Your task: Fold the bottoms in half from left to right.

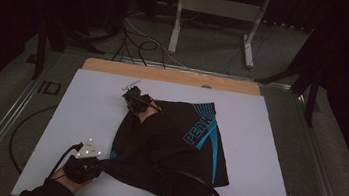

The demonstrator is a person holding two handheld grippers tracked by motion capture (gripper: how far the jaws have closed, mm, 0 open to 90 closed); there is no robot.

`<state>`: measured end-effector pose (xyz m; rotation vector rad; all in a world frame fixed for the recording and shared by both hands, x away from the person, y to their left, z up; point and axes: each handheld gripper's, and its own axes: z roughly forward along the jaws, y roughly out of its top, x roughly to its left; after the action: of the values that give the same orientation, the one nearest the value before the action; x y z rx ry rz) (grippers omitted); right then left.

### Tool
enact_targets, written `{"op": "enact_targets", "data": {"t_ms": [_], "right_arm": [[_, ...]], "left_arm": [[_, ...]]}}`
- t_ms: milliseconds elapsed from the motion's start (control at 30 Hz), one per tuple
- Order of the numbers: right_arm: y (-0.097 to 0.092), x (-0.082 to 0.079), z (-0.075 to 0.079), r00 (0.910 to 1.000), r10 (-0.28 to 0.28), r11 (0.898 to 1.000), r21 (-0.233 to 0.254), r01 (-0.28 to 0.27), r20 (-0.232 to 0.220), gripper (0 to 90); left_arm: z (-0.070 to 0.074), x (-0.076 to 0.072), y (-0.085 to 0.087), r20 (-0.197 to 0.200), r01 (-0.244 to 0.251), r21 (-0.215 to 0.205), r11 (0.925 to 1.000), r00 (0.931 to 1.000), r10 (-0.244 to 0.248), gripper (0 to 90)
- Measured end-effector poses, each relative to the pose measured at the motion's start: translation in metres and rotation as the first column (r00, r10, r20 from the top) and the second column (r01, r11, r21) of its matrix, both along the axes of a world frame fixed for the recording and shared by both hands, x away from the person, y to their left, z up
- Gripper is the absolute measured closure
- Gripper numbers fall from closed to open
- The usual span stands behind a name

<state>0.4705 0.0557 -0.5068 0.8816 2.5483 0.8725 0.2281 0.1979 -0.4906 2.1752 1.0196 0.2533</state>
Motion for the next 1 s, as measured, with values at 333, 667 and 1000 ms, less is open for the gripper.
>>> {"op": "enact_targets", "data": {"t_ms": [333, 667, 1000], "right_arm": [[-0.008, -0.002, 0.01, 0.9997, 0.025, 0.999, 0.02, -0.025, 0.004, 87.2], [-0.021, -0.005, 0.025, 0.999, 0.041, 0.998, 0.041, -0.042, 0.014, 87.2], [-0.032, -0.009, 0.04, 0.9988, 0.041, 0.997, 0.06, -0.043, 0.028, 87.2]], "left_arm": [[0.004, -0.002, -0.003, 0.021, 0.017, -0.014, 0.9998, 0.9996, -0.016, 85.7], [0.016, -0.007, -0.009, 0.041, 0.046, -0.058, 0.9973, 0.9982, -0.044, 86.0], [0.025, -0.011, -0.017, 0.049, 0.079, -0.083, 0.9934, 0.996, -0.075, 86.0]]}}
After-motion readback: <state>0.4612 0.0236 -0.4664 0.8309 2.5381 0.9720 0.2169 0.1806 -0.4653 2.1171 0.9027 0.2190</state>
